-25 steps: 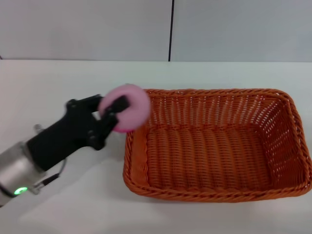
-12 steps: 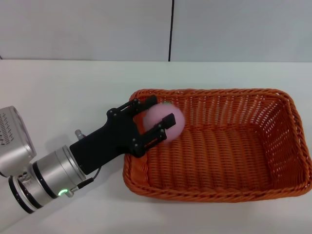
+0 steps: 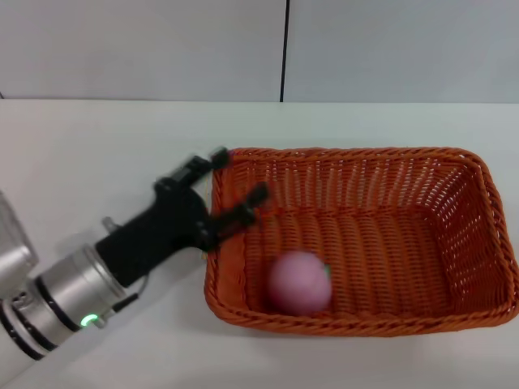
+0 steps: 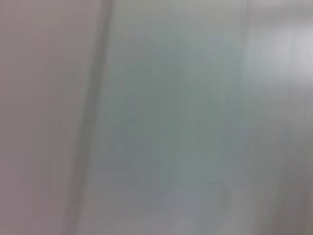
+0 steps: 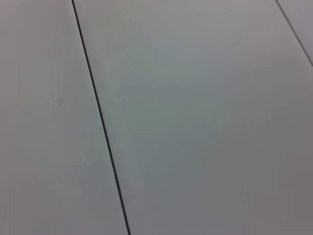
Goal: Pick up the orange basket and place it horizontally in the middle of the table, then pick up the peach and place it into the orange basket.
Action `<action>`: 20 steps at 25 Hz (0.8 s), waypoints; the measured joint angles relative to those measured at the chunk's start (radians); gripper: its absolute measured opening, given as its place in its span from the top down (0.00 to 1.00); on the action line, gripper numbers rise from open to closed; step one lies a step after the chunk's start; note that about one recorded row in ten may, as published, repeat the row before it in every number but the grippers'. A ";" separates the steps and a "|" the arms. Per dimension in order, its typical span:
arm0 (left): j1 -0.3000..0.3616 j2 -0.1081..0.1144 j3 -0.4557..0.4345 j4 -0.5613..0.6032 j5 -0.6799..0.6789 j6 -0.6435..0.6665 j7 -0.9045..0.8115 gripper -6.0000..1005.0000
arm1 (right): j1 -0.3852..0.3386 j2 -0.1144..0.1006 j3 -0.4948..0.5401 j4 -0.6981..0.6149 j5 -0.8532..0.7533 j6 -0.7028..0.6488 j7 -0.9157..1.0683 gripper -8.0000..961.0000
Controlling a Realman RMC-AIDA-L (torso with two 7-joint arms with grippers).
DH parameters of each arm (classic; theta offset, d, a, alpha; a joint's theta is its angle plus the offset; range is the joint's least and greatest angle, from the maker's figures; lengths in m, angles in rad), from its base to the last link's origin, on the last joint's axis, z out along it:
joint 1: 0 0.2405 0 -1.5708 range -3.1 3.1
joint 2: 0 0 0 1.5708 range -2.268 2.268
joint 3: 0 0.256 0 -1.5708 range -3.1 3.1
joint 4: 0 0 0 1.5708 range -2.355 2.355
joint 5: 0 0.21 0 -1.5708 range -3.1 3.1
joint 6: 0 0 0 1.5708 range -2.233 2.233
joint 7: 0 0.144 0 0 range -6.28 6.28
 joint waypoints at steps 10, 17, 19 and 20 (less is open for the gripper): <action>0.163 -0.003 -0.445 -0.027 0.000 0.072 0.245 0.19 | 0.020 0.000 0.036 -0.005 0.000 0.036 -0.057 0.55; 0.247 -0.003 -0.587 -0.025 0.000 0.061 0.257 0.19 | 0.065 0.001 -0.008 0.003 -0.027 0.062 -0.171 0.53; 0.259 -0.003 -0.600 -0.021 0.000 0.056 0.258 0.19 | 0.070 0.001 -0.009 0.003 -0.028 0.067 -0.175 0.52; 0.269 -0.003 -0.608 -0.019 0.000 0.052 0.258 0.19 | 0.075 0.001 -0.007 0.003 -0.027 0.070 -0.178 0.51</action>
